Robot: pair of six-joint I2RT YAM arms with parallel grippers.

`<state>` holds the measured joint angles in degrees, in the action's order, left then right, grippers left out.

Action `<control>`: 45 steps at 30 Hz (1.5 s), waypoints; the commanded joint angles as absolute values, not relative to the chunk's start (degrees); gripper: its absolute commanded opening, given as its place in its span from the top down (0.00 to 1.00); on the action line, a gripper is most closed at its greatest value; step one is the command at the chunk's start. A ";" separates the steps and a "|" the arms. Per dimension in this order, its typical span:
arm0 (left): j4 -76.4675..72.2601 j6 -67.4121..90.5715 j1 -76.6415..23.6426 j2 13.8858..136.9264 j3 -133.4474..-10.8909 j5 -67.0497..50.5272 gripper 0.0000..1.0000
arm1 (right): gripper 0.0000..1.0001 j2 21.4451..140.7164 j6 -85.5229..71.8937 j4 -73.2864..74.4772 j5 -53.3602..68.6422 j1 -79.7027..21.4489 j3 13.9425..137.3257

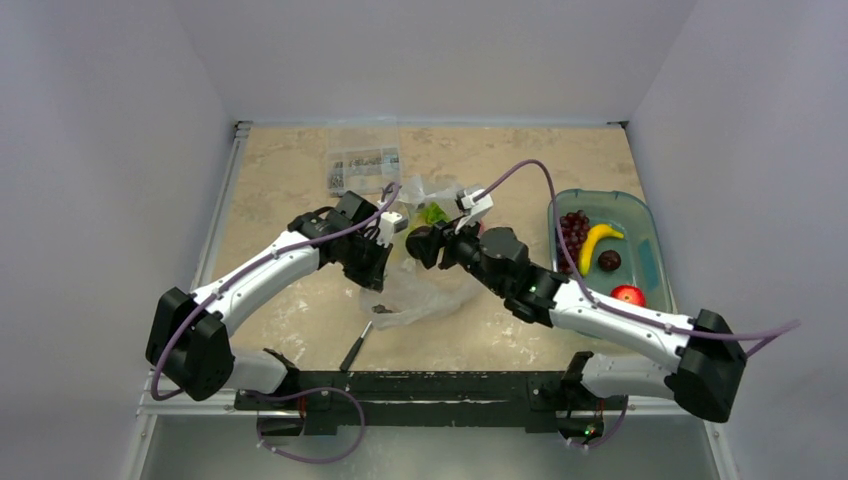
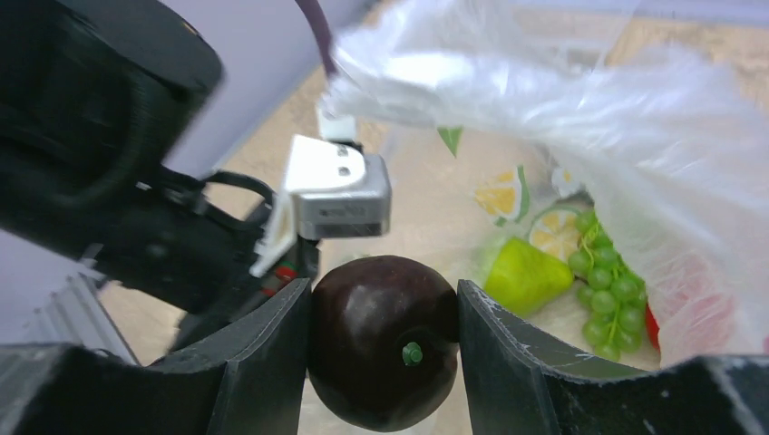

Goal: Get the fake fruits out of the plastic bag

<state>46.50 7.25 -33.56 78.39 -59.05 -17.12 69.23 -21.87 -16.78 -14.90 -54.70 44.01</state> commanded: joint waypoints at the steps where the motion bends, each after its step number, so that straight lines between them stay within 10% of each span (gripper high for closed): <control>1: 46.23 6.46 -33.97 76.38 -61.45 -15.95 1.00 | 1.00 61.56 -19.43 -16.39 -11.71 -54.58 43.87; 17: 46.21 6.62 -33.94 76.93 -61.46 -16.52 1.00 | 1.00 38.61 -11.19 -4.52 -49.06 -49.58 38.33; 34: 46.18 6.77 -34.17 76.27 -61.00 -16.12 1.00 | 1.00 50.65 -55.59 23.99 -38.17 -12.06 33.82; 45: 46.24 6.70 -34.32 75.51 -61.02 -15.96 1.00 | 1.00 58.23 -59.86 24.60 -34.03 -6.87 32.36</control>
